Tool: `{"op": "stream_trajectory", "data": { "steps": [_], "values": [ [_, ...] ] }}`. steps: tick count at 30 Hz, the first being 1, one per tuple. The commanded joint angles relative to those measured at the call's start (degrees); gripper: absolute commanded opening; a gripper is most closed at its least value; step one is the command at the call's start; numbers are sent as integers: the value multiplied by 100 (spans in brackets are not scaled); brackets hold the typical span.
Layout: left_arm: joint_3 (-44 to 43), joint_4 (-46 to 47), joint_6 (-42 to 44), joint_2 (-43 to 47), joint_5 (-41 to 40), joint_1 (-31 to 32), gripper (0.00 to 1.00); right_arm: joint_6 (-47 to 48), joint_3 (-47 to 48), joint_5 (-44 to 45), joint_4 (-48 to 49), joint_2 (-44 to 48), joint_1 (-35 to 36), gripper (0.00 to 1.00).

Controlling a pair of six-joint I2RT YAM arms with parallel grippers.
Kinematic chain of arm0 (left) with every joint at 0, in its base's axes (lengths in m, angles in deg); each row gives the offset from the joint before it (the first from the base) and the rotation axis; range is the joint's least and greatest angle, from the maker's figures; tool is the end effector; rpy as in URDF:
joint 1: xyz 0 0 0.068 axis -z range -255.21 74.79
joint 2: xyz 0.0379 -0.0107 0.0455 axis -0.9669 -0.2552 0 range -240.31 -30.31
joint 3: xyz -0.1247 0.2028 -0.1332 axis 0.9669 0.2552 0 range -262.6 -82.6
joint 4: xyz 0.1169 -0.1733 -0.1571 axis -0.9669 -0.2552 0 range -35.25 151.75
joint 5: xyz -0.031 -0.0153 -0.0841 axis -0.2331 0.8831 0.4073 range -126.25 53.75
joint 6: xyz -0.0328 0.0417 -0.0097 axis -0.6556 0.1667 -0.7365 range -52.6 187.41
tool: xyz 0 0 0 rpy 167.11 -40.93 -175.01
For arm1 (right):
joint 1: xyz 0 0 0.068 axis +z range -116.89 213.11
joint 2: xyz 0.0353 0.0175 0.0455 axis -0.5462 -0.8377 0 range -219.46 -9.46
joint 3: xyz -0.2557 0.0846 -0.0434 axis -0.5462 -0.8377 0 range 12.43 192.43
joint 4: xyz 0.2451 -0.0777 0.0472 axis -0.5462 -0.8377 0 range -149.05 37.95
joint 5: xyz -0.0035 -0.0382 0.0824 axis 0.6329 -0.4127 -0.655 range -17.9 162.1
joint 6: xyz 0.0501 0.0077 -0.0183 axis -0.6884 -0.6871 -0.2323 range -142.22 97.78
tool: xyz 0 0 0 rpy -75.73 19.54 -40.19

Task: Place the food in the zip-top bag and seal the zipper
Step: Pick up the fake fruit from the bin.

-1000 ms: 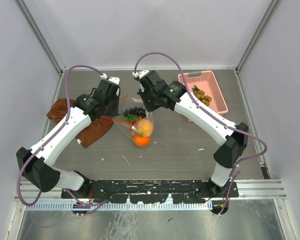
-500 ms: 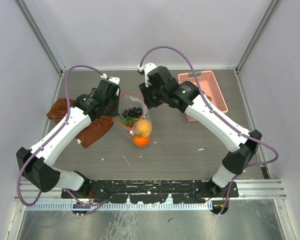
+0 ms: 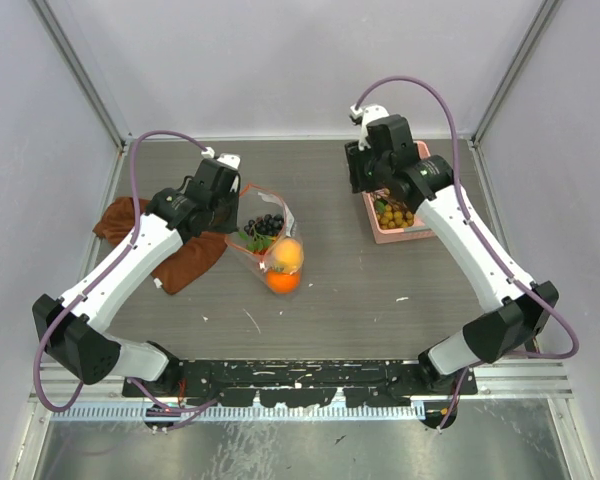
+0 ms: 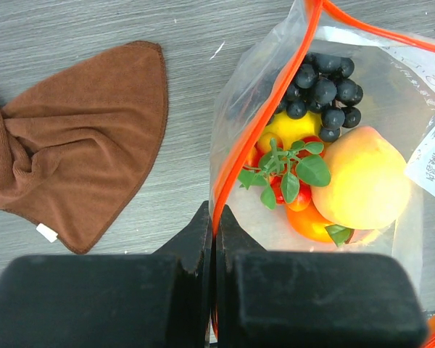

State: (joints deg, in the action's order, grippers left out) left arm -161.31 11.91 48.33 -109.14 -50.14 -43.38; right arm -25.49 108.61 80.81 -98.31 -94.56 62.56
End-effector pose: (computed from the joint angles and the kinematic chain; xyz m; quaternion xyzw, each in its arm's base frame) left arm 0.2457 -0.1425 0.3489 0.0625 0.9315 -0.0435 0.3557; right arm 0.2773 0.1505 0.4195 -0.1665 0.8701 0.0646 0.4594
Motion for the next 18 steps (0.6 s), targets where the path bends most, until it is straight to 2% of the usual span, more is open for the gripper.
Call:
{"op": "stream_trajectory", "data": {
  "steps": [1, 7, 18],
  "values": [
    [-161, 226, -31, 218, 27, -20, 0, 319, -437, 141, 528, 42, -552, 46],
    [-162, 221, -27, 200, 26, -28, 0, 591, -1206, 21, 1465, -148, -1046, 48],
    [-159, 213, -14, 183, 1, -23, 0, 715, -1823, 279, 3342, -1071, -1169, 55]
  ]
}}
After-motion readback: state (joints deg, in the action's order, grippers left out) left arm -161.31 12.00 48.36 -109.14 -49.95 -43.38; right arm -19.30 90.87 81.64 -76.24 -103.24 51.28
